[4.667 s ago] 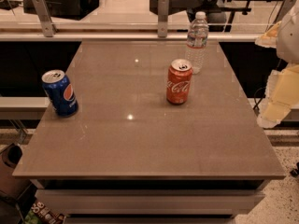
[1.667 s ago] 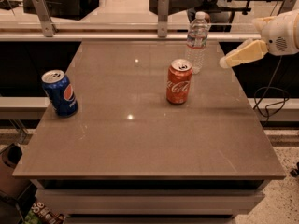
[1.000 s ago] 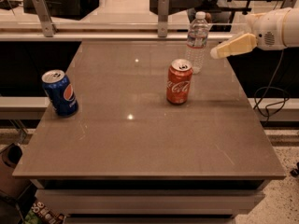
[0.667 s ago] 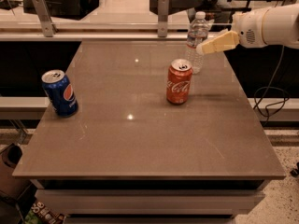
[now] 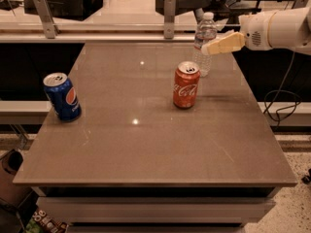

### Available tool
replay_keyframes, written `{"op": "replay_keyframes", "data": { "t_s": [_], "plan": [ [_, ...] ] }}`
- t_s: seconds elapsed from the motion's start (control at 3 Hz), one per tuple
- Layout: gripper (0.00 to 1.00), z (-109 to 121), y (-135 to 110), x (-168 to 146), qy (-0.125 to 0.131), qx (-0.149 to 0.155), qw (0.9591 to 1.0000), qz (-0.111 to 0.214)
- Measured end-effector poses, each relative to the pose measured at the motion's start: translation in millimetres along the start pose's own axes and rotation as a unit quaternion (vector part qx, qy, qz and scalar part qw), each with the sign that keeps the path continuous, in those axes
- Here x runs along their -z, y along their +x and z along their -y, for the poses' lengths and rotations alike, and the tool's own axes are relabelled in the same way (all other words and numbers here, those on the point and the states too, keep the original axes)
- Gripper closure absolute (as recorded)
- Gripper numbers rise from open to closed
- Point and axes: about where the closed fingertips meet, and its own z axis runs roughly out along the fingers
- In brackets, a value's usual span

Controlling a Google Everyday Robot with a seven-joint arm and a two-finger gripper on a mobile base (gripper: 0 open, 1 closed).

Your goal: Move water bottle near pepsi can

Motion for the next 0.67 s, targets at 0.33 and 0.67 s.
{"op": "replay_keyframes", "data": {
  "t_s": [0.33, 0.67],
  "plan": [
    [0.00, 5, -5, -19, -0.005, -0.013, 0.9996, 0.024],
    [0.00, 7, -7, -34, -0.008, -0.023, 0.9988, 0.042]
  ]
}}
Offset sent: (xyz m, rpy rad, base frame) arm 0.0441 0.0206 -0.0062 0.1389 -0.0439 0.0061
